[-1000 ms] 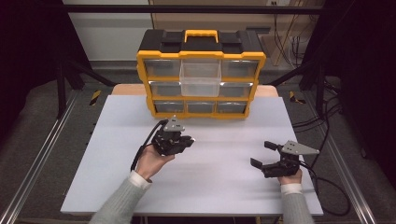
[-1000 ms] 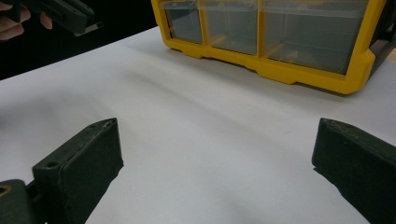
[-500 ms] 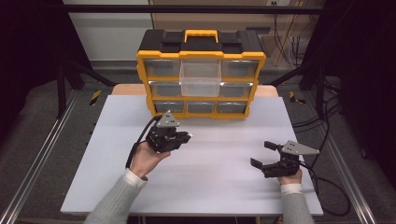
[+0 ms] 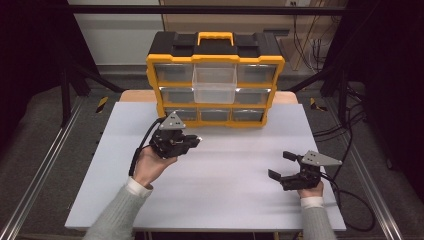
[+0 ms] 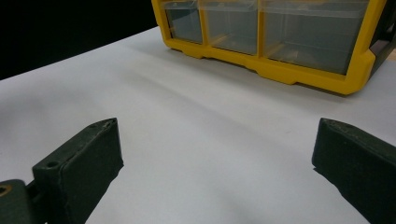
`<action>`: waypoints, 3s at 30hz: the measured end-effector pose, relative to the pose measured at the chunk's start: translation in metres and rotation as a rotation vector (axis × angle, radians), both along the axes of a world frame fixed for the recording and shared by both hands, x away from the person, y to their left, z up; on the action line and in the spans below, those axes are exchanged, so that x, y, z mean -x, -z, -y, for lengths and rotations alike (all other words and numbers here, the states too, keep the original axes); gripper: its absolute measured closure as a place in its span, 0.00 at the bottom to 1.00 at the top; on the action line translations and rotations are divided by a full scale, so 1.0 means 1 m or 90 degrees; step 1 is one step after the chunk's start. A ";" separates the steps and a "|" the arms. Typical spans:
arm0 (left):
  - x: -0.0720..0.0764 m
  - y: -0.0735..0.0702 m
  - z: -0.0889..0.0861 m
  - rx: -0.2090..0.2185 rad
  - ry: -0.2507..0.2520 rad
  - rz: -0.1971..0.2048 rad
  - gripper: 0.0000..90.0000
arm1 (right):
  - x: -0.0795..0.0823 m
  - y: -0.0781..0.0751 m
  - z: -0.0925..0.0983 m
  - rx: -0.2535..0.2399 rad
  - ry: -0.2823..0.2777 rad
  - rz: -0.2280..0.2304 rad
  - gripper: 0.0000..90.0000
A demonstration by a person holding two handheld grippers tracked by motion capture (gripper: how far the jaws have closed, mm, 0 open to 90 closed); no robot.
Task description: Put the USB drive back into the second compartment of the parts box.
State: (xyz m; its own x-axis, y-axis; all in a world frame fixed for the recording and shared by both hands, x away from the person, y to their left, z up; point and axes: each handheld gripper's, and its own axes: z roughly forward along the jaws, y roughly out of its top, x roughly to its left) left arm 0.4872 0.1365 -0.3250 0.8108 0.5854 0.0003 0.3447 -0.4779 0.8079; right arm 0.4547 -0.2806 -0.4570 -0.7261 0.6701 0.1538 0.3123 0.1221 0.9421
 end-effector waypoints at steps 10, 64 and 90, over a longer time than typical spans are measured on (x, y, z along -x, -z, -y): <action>-0.001 -0.015 -0.005 0.017 -0.003 0.010 0.88 | 0.000 0.000 0.000 -0.002 0.001 0.002 0.02; -0.013 -0.098 -0.008 0.043 -0.025 0.068 0.88 | 0.000 -0.001 0.001 -0.005 0.001 0.002 0.02; -0.029 -0.125 0.001 0.063 -0.036 0.069 0.88 | 0.000 0.000 0.000 -0.005 0.000 0.003 0.02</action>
State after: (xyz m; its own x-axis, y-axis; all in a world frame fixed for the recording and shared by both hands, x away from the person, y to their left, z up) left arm 0.5162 0.1356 -0.2001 0.7746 0.6319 0.0257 0.2775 -0.3762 0.8840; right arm 0.4545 -0.2811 -0.4566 -0.7266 0.6694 0.1551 0.3077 0.1152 0.9445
